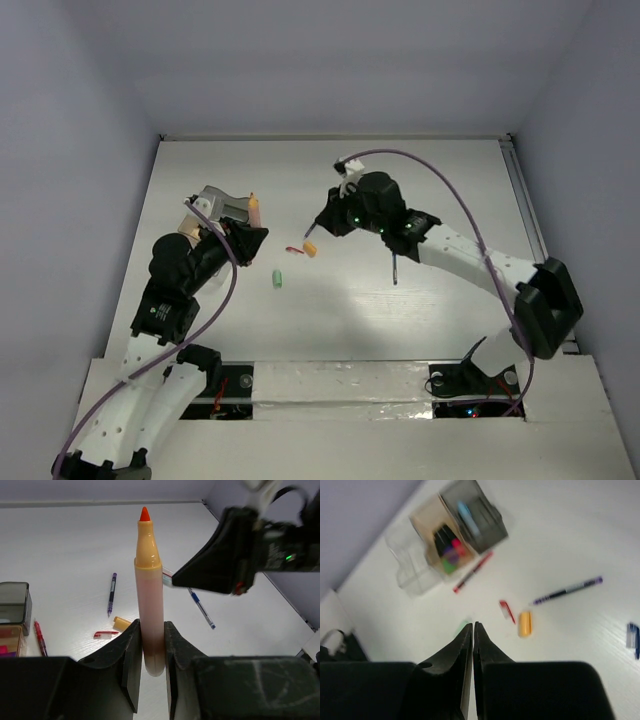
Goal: Sort the stationery into containers
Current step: Move the pen cap to the center of the board.
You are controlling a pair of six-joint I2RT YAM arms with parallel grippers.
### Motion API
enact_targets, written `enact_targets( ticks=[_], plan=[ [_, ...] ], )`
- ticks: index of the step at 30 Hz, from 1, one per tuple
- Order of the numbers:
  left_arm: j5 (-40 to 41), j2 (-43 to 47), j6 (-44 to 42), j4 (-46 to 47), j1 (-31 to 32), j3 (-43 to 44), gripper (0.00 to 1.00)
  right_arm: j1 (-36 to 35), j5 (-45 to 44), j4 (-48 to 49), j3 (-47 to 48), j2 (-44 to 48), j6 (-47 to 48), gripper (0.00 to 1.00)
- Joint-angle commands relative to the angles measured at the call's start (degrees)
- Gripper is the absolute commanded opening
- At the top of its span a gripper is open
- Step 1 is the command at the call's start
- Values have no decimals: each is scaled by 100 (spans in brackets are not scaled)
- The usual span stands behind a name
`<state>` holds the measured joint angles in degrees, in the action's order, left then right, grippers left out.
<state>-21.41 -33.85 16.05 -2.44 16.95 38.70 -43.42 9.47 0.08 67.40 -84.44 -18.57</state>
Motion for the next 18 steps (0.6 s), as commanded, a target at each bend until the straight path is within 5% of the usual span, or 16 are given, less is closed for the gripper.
enact_targets(
  ticks=[1,12,18],
  plan=[
    [-56,97,-76,252,-34,129,0,61,230,-833,247,-537,240,13],
    [-74,212,-76,121,-34,112,0,62,1118,-553,371,-1829,-305,57],
    [-65,185,-67,130,-34,112,0,62,1021,-447,669,-2453,-507,61]
  ],
)
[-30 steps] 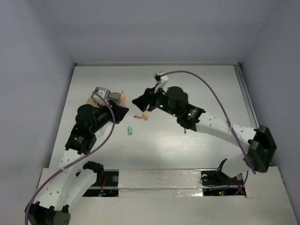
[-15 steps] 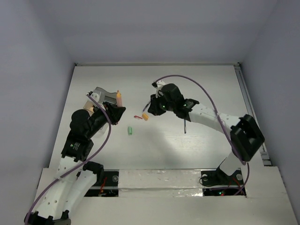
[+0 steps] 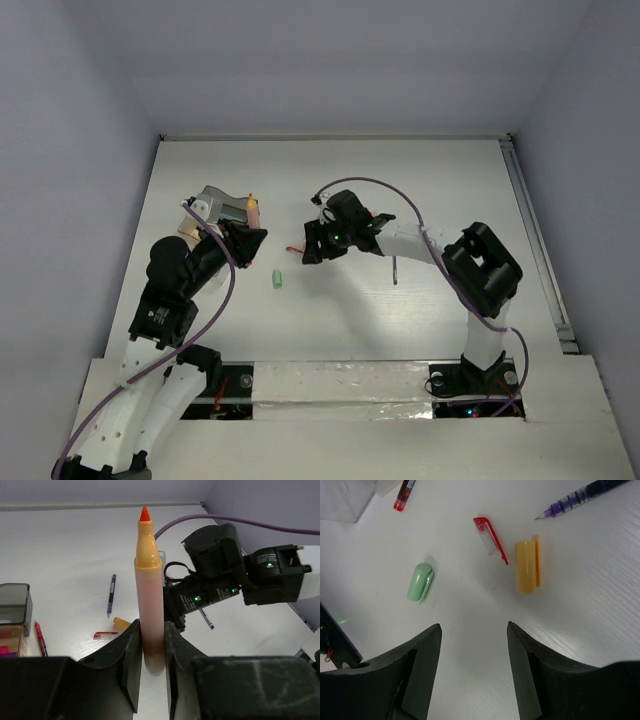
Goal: Sort the stationery into containers
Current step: Move the pen cap to the center of the board.
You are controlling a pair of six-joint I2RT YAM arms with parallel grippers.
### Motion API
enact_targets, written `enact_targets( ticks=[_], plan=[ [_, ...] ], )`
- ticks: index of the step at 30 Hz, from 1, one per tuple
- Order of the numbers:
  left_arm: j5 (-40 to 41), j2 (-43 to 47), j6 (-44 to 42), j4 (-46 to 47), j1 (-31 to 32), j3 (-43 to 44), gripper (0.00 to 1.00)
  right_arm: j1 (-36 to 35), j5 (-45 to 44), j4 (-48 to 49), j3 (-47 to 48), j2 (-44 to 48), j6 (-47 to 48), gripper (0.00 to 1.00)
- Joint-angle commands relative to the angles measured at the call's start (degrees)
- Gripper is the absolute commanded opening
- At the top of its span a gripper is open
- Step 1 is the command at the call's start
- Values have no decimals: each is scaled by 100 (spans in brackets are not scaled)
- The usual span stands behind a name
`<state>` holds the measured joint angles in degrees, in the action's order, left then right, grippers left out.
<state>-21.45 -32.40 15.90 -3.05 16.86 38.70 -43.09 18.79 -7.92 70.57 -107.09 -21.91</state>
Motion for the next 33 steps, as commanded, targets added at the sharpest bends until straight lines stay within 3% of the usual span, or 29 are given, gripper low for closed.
enact_targets(
  ticks=[1,8,12,22,29,33],
  plan=[
    [-61,41,-52,182,-25,120,0,29,-23,327,396,-259,-199,61],
    [-61,15,-61,191,-78,120,0,29,-94,642,485,-620,-454,52],
    [-43,15,-70,182,-78,112,0,29,-928,512,458,-568,-411,42],
    [-166,-3,-52,252,-78,103,0,29,-1140,-491,959,-954,398,53],
    [-166,-29,-52,252,-131,103,0,29,-982,-535,1398,-1367,899,52],
    [-158,-3,-61,252,-131,94,0,29,-1043,-666,1390,-1368,1022,30]
  ],
)
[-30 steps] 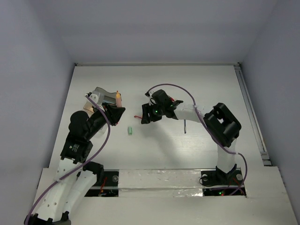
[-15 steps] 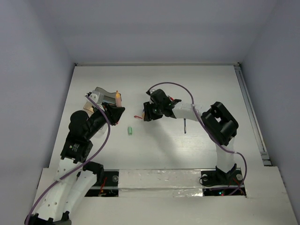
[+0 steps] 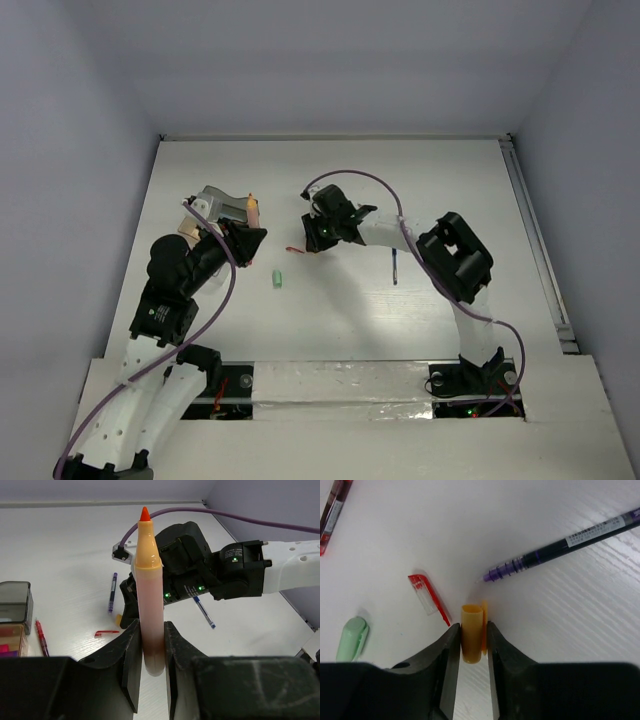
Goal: Sort the stationery into containers
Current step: Move the pen cap to the center of the board.
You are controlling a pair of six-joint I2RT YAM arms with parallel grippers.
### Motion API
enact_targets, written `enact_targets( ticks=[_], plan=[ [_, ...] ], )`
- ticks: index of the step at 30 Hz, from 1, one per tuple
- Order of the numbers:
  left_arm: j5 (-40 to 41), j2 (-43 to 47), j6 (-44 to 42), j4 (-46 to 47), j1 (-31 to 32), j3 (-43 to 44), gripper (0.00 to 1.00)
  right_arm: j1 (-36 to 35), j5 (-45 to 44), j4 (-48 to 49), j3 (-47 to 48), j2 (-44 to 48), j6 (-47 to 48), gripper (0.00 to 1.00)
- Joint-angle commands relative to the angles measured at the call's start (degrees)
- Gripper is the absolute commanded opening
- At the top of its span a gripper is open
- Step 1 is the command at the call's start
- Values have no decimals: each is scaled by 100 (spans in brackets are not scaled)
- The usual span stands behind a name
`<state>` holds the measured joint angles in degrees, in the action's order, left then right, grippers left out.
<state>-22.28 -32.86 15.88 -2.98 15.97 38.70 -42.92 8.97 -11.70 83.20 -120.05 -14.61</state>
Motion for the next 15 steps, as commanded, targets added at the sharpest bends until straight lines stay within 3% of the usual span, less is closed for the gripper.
enact_targets(
  ticks=[1,6,13,15],
  plan=[
    [-74,26,-59,246,-41,94,0,11,-80,-315,74,-10,310,29],
    [-145,8,-41,263,-41,103,0,11,-45,-429,-602,560,538,21],
    [-162,52,-23,263,-41,85,0,11,253,-649,-1076,790,1776,20],
    [-154,61,-23,263,-41,85,0,11,254,-587,-1174,877,2137,25]
  ],
)
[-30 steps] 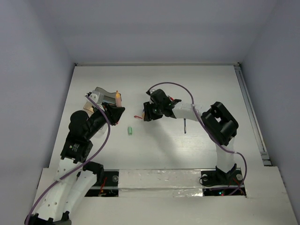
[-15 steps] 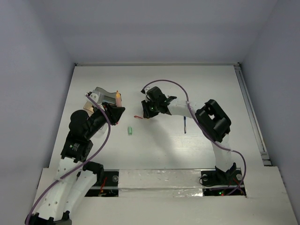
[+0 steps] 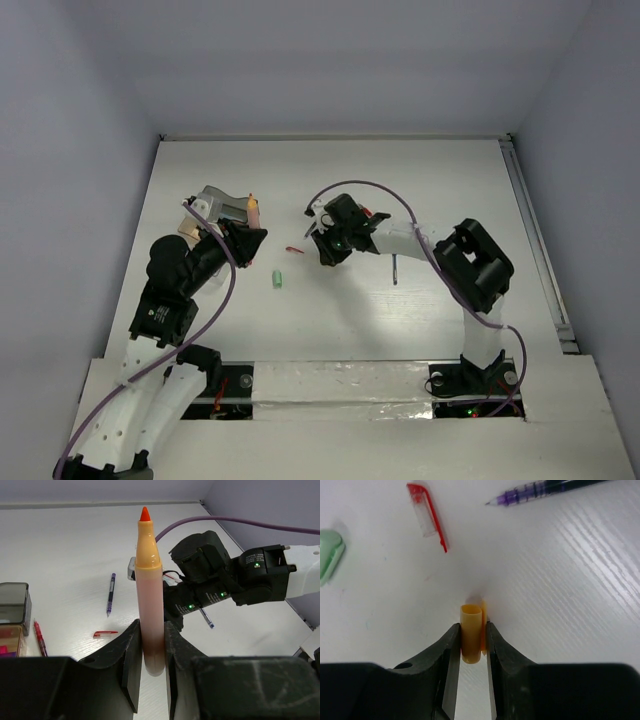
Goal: Sort the stationery into containers
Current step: Move the pen cap to the center of the board, then pick up the pen cap from the center of the board.
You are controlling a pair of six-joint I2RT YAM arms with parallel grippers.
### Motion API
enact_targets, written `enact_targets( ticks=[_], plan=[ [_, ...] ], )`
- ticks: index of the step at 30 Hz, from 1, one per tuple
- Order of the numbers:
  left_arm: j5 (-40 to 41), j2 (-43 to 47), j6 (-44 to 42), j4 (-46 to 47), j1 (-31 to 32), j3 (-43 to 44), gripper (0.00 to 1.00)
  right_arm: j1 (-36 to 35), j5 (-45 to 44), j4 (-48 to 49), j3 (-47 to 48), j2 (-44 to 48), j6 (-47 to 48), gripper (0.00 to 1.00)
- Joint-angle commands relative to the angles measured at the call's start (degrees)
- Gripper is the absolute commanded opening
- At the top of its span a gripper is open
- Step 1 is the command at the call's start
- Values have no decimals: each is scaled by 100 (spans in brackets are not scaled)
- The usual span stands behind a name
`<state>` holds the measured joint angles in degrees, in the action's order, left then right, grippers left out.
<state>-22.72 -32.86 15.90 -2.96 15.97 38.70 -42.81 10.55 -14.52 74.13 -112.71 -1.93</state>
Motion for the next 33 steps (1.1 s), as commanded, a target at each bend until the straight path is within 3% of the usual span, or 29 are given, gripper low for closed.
enact_targets(
  ticks=[1,3,5,10,15,17,20,28,33],
  plan=[
    [-110,61,-26,261,-41,85,0,0,1,-262,-389,178,957,28],
    [-136,61,-26,261,-41,77,0,0,-219,-217,-425,240,1098,38],
    [-145,43,-17,261,-41,85,0,0,-386,-270,-417,337,1151,58],
    [-145,61,-17,261,-41,77,0,0,-545,-165,-469,758,862,70],
    [-154,61,-17,261,-41,77,0,0,-536,81,-767,1531,-314,71],
    [-163,78,-17,261,-41,77,0,-131,-362,343,-1127,1760,-753,64],
    [-154,69,-17,261,-41,85,0,-342,-36,520,-1480,2015,-1045,62],
    [-136,52,-17,261,-41,85,0,-413,510,916,-1647,1577,-1652,62],
    [-110,78,-26,261,-41,85,0,-413,-78,697,-1454,1260,-1714,62]
  ],
)
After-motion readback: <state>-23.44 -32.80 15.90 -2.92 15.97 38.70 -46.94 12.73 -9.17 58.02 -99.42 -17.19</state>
